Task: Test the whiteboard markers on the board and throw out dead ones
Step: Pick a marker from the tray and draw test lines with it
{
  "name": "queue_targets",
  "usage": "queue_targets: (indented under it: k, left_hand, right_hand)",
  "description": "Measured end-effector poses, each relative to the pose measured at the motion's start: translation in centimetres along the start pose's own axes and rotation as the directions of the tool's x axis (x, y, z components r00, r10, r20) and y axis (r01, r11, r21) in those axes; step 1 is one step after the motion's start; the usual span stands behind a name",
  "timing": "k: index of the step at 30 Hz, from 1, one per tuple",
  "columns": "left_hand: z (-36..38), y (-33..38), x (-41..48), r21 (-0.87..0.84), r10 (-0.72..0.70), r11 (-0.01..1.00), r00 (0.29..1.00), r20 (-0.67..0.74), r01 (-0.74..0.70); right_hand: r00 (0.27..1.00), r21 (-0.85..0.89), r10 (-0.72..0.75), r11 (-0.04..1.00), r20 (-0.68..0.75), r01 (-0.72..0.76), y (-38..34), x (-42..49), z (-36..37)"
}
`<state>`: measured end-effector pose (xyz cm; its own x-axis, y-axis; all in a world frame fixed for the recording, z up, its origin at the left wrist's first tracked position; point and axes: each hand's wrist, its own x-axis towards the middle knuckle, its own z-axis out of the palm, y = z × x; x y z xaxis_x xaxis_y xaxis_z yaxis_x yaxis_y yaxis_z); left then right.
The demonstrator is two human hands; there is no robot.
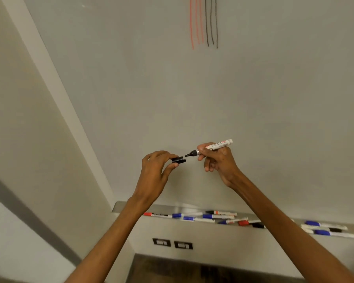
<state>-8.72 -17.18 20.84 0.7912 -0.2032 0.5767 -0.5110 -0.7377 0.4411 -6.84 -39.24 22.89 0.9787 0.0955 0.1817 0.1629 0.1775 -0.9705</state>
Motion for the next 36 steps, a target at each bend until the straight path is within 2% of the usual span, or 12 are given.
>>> queue_targets:
  k: [9,19,23,29,32,36]
  left_hand:
    - [2.0,0.4,-3.0,-0.097,-0.043,0.994,0.994,0.104,0.053]
    - [4.6,-2.6,-6.6,-0.235,-0.183,0.947,0.969,0.165,0.219]
    - [5.3,-4.3,-6.7,-0.214,-0.18,0.952,0.967,0.182,0.218]
    - [6.2,-7.1,-5.3,-0.161,-0.119,0.977,0.981,0.152,0.143]
    - [6.8,-9.9,-4.9,-0.157,-0.117,0.975,0.961,0.251,0.16]
    - [7.5,-14.9,-5.2,-0.148,-0.123,0.969,0.909,0.399,0.197]
  right_hand:
    - [0.998,-0.028,0.06,0.998,-0.021,-0.061,4.3,-2.3,0.6]
    - [0.962,0.094,0.158,0.986,-0.224,-0.14,10.8,-4.6,3.7]
    - [0.945,0.107,0.186,0.981,-0.268,-0.163,12.3,-3.8,4.9]
    - [0.918,0.098,0.196,0.98,-0.346,-0.173,14.0,-1.1,6.7]
    - [0.909,0.076,0.237,0.971,-0.344,-0.225,15.7,0.2,7.1]
    - [0.883,0.024,0.402,0.912,-0.243,-0.409,18.6,1.4,7.3]
